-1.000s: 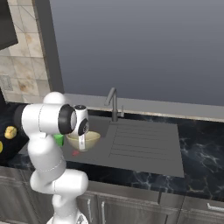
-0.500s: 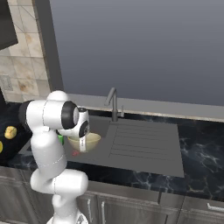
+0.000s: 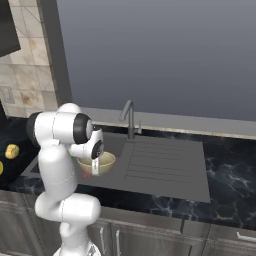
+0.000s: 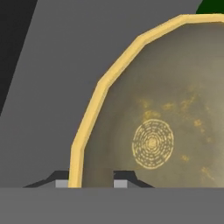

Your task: Remove the lemon wedge and potato from the sink. Then move the bowl and cup from the counter to the sink for washing.

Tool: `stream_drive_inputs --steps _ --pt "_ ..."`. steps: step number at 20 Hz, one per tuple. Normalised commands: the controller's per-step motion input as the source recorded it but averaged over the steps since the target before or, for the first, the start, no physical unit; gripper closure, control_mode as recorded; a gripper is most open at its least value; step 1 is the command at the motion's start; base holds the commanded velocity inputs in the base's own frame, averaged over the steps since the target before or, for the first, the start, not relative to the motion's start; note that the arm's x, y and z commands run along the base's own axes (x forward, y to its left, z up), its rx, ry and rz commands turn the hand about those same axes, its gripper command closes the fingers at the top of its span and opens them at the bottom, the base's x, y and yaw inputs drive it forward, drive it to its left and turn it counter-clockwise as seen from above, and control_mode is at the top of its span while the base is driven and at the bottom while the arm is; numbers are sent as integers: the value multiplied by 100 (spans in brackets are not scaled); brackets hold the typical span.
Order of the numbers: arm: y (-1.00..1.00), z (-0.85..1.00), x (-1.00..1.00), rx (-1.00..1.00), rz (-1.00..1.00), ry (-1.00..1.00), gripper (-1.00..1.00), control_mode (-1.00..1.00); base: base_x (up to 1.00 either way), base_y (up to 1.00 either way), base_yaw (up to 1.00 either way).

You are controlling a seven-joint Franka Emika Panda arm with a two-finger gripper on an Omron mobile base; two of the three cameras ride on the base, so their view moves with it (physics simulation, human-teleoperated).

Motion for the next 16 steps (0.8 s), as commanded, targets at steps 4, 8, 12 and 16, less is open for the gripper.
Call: stream_drive_inputs --steps 4,8,12,16 --pt "3 -17 10 -1 -4 0 100 -100 0 0 0" --pt "3 -15 9 -1 -4 0 100 -100 0 0 0" --pt "4 -13 7 -1 -3 0 100 -100 0 0 0" --pt "4 -15 5 0 -3 0 100 -100 0 0 0"
